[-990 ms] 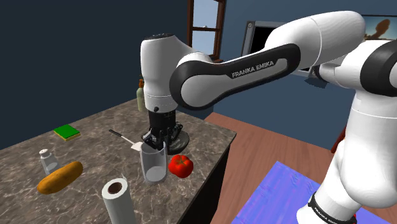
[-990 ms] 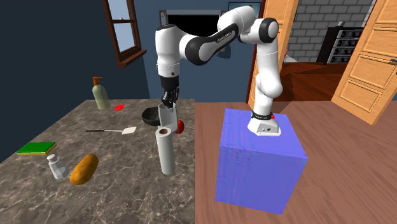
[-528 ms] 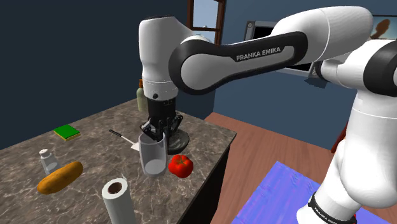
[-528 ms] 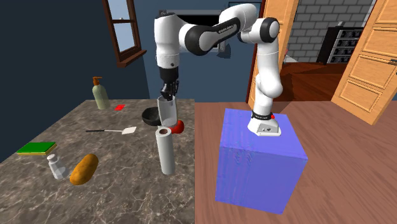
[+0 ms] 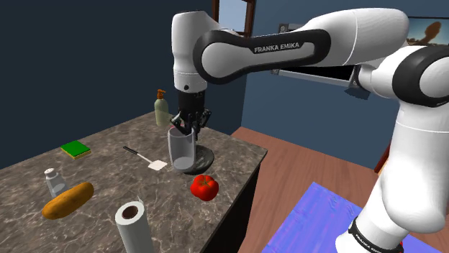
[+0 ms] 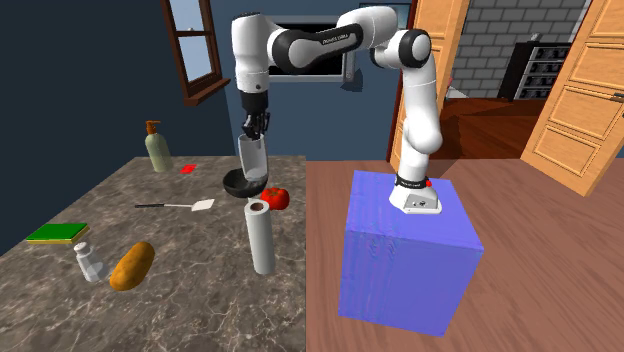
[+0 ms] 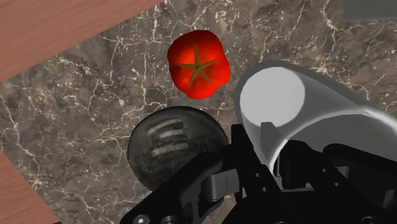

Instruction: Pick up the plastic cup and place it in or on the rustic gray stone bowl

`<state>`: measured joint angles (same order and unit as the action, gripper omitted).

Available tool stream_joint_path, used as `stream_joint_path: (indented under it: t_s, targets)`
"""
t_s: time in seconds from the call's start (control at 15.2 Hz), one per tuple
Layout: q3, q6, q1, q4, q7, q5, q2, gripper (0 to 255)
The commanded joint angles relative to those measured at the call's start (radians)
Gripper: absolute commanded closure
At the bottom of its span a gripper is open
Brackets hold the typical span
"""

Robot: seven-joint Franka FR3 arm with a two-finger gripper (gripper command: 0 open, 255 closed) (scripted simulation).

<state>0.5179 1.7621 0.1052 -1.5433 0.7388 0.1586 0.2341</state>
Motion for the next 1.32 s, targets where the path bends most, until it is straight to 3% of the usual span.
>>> stream_joint_path:
  t_s: [0.0,0.4,0.79,1.25]
  targets:
    - [-0.015,-0.017,-0.021,0.037,-0.041,0.005,0.019,255]
    - [-0.058,-0.076,-0.075,0.176,-0.154,0.025,0.096,255]
    - [-0.095,-0.162,-0.106,0.382,-0.254,0.056,0.214,255]
    - [-0.096,-0.054,-0.126,0.251,-0.249,0.049,0.191,255]
